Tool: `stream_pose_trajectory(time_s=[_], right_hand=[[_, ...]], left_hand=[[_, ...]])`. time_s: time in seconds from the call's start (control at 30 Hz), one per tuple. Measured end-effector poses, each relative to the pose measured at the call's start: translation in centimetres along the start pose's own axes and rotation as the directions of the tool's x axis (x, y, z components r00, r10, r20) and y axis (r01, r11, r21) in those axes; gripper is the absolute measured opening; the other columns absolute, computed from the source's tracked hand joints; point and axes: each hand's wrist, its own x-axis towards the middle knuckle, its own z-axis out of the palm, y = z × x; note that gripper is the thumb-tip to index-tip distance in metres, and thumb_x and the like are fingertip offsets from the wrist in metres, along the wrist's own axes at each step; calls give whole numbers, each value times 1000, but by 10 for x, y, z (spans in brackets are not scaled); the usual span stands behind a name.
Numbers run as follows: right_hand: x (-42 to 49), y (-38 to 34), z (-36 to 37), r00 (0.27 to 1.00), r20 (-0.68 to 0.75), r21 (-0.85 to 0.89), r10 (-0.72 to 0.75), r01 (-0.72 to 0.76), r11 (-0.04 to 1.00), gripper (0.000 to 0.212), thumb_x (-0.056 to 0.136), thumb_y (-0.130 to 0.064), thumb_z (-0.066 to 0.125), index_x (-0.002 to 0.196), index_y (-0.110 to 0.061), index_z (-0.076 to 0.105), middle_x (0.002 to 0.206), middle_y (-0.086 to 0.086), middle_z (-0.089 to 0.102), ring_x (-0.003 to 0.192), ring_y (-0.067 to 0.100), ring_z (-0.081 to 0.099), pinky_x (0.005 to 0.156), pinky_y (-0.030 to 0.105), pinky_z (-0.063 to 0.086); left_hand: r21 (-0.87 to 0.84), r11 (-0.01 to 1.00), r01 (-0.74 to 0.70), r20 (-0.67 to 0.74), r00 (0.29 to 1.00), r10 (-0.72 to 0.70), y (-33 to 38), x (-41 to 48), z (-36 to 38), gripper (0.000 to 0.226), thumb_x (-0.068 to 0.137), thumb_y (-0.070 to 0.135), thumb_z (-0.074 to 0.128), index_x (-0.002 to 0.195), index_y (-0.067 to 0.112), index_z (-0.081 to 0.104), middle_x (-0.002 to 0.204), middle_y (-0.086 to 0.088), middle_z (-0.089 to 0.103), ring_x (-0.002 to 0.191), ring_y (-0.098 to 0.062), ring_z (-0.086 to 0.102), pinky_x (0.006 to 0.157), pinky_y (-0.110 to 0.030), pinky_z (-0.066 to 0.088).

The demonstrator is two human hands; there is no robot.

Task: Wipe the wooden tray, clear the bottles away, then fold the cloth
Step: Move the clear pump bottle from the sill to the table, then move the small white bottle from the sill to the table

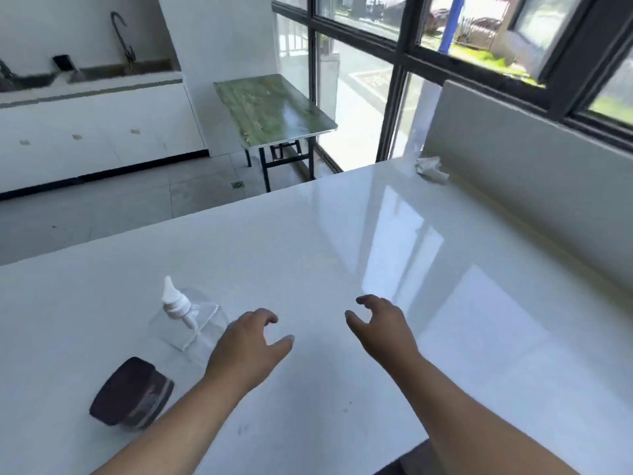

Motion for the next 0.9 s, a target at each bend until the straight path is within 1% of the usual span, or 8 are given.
stream_pose_trajectory(time_s=[0.07,0.2,0.3,0.4,0.57,0.67,0.8,0.9], right_hand=[[-8,43,-57,993,-120,-52,-3,-3,999,56,90,-58,61,139,-31,59,136,-10,61,135,16,46,96,36,49],[-49,146,-169,939,-330,-48,95,-117,992,65,88,-63,61,145,-33,54,147,-11,56,141,15,40,105,35,45],[-104,240,-243,855,-458,47,245,-252,967,64,87,-64,60,143,-33,54,146,-13,56,141,13,41,102,35,46],[-174,336,-298,738,-531,152,416,-400,904,59,86,-65,59,136,-34,59,139,-16,60,136,10,45,95,33,49],[-292,470,-346,521,-544,336,657,-582,740,51,85,-66,60,124,-32,65,125,-15,65,125,9,50,86,31,50],[-341,528,-365,392,-509,469,766,-621,629,47,86,-61,60,121,-32,66,122,-16,65,122,9,51,83,32,50],[-371,588,-387,260,-437,649,861,-572,502,43,89,-53,61,126,-32,64,124,-9,65,115,15,59,83,34,50],[-370,625,-401,220,-327,799,919,-456,393,47,92,-47,62,136,-30,59,129,-4,64,108,17,64,81,33,47]], left_hand=[[3,990,-143,3,990,143,81,17,24,61,82,64,69,135,36,57,142,16,56,130,-14,51,95,-37,51],[43,913,-406,110,910,399,243,20,94,75,83,63,73,148,33,49,155,12,49,143,-17,40,101,-39,48],[21,810,-586,226,792,567,364,-15,169,78,82,62,74,149,33,48,156,13,47,144,-17,39,100,-37,46],[-29,679,-733,353,628,694,471,-78,253,79,80,61,75,149,34,48,156,12,48,143,-18,40,103,-40,46],[-88,474,-876,547,356,758,596,-196,383,83,80,64,74,151,36,42,157,12,45,143,-17,37,104,-39,43],[-125,404,-906,614,250,749,645,-252,443,89,77,66,74,153,36,39,159,13,42,143,-16,39,102,-38,43],[-181,376,-909,636,184,749,694,-303,507,101,73,68,78,157,31,35,162,9,42,146,-17,41,103,-38,44],[-238,428,-872,649,185,738,723,-324,546,106,70,64,84,157,28,35,162,4,45,144,-22,45,106,-41,44]])
